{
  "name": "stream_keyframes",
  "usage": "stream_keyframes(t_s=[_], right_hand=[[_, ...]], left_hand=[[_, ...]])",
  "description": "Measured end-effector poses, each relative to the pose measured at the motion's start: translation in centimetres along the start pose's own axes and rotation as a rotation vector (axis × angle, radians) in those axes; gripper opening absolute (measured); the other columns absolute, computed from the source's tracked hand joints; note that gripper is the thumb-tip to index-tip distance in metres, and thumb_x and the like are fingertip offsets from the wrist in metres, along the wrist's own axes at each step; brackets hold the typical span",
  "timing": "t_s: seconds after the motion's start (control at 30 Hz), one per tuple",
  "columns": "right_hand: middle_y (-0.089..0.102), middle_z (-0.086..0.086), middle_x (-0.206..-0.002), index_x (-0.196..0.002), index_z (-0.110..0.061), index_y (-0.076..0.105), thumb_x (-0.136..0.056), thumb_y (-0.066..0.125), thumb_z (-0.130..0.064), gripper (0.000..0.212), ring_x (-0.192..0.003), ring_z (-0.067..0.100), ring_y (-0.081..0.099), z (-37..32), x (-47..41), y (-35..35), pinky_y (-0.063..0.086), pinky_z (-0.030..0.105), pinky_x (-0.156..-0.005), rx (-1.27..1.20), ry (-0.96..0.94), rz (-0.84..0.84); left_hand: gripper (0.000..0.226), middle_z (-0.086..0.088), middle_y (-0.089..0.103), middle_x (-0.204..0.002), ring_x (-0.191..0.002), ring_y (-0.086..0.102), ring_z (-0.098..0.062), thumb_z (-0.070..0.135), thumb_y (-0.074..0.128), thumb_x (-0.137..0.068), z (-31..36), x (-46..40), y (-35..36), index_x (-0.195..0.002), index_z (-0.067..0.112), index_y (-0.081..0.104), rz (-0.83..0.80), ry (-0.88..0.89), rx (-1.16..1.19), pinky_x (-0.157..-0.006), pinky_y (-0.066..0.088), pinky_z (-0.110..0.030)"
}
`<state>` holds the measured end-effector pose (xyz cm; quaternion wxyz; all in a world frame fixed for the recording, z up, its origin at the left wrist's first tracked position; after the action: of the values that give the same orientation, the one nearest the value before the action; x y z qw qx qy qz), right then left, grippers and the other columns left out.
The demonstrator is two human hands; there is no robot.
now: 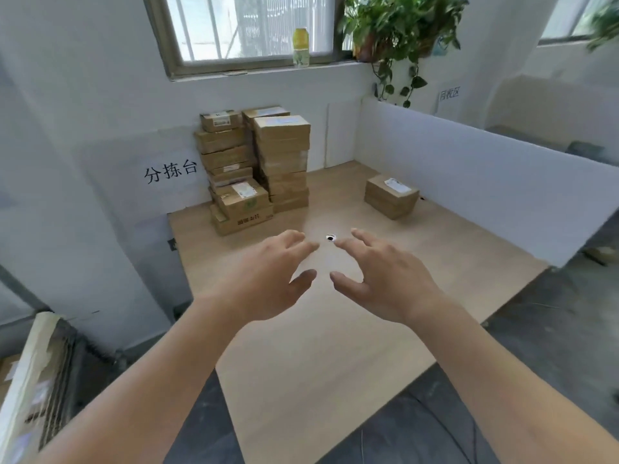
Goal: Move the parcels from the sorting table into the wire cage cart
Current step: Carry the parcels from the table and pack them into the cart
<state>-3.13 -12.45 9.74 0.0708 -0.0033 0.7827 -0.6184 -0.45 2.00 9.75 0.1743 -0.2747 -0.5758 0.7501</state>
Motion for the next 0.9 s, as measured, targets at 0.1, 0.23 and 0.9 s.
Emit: stream_keyframes(t_s=[0.1, 0.23, 0.9], right_hand=[[0.034, -0.002, -0.166, -0.156, -0.037, 0.038, -0.098, 0.049, -0.063, 0.064, -0.145, 0.022, 0.042, 6.4, 0.2, -0.8, 0.041, 0.039, -0.109, 0.001, 0.032, -0.013], [0.031, -0.003, -0.167, -0.156, -0.039, 0.038, -0.098, 0.048, -0.065, 0.064, -0.146, 0.021, 0.040, 13.8, 0.0, -1.5, 0.040, 0.038, -0.110, -0.015, 0.074, -0.040], [0.029, -0.004, -0.167, -0.156, -0.039, 0.038, -0.096, 0.050, -0.066, 0.067, -0.146, 0.019, 0.041, 39.4, -20.4, 3.1, 0.044, 0.045, -0.112, -0.093, 0.122, -0.156]], left_hand=[[0.054, 0.004, 0.041, -0.157, -0.142, 0.041, -0.018, 0.044, 0.051, -0.105, 4.2, -4.1, 2.4, -0.156, 0.030, 0.041, -0.016, 0.029, -0.005, -0.112, 0.038, -0.031], [0.056, -0.001, 0.041, -0.158, -0.145, 0.039, -0.022, 0.047, 0.050, -0.104, 7.6, -9.4, 5.4, -0.157, 0.029, 0.039, -0.061, 0.043, -0.008, -0.115, 0.039, -0.036], [0.057, 0.002, 0.040, -0.157, -0.131, 0.052, -0.022, 0.050, 0.045, -0.106, 8.6, -38.2, 20.3, -0.157, 0.027, 0.038, -0.184, -0.007, 0.075, -0.101, 0.043, -0.032]])
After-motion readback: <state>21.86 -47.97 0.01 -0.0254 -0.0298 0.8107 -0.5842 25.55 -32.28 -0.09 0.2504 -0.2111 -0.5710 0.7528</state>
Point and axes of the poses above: each hand's wrist, its own x-axis away from the middle knuckle, its own y-axis out of the palm, z = x × y, the point moved 10 cm from there along -x, towards the middle knuckle
